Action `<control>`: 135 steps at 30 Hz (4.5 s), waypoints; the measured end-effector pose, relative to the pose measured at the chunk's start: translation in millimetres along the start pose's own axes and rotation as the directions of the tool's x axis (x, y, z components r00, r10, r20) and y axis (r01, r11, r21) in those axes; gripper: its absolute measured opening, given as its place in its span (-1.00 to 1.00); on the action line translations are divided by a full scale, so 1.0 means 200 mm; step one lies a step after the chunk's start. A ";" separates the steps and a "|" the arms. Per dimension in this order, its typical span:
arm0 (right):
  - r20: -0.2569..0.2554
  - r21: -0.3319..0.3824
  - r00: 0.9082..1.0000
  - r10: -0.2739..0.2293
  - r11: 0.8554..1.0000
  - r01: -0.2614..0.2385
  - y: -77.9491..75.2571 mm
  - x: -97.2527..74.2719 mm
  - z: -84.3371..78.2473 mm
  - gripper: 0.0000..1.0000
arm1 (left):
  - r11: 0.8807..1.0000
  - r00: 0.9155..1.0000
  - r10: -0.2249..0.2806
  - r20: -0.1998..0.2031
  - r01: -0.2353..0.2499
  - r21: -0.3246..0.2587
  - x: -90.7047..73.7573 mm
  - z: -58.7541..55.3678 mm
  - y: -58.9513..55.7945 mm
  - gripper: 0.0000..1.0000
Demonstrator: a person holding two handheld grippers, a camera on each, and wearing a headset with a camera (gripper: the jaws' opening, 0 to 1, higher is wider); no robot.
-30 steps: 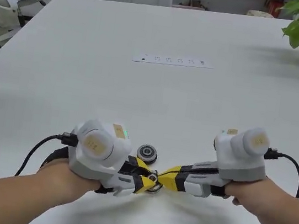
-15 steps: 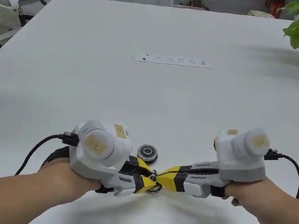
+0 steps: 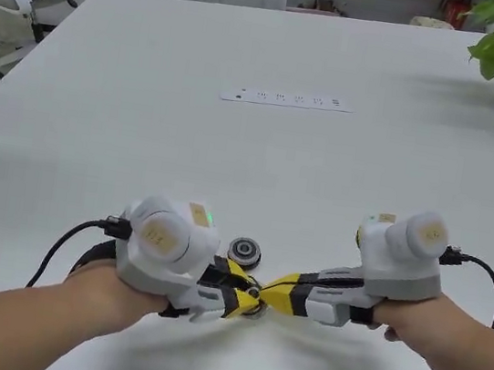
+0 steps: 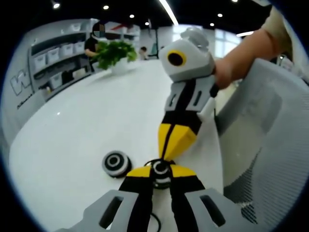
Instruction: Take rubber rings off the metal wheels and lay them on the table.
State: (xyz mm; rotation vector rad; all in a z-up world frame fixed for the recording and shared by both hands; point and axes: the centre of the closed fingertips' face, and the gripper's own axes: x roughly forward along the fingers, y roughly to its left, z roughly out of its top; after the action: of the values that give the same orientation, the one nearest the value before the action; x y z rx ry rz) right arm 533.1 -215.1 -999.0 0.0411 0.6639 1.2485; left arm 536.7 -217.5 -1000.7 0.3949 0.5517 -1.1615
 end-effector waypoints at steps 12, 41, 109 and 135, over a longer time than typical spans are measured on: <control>-0.004 0.005 1.000 -0.007 1.000 0.007 -0.01 0.00 0.00 -1.00 | 1.000 1.000 -0.005 0.002 0.005 -0.012 0.00 0.00 0.00 -0.73; 0.023 0.011 1.000 -0.003 1.000 0.003 0.00 -0.03 0.04 -1.00 | 0.999 0.999 -0.032 0.015 0.033 -0.012 -0.10 0.07 -0.01 -0.47; -0.122 -0.063 0.987 0.109 0.991 -0.117 0.17 0.31 0.14 -1.00 | 0.986 0.986 0.118 0.115 -0.102 -0.135 -0.67 -0.05 0.08 0.11; -0.192 -0.124 0.981 0.026 0.991 -0.051 0.12 0.36 0.07 -0.93 | 0.982 0.987 0.127 0.099 -0.111 -0.155 -0.68 -0.09 0.08 0.07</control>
State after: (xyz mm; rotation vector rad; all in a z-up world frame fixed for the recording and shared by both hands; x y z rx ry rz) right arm 530.5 -140.0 -1010.9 -0.1746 0.7483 1.3409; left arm 508.4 -100.7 -933.9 0.2321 0.5098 -1.0133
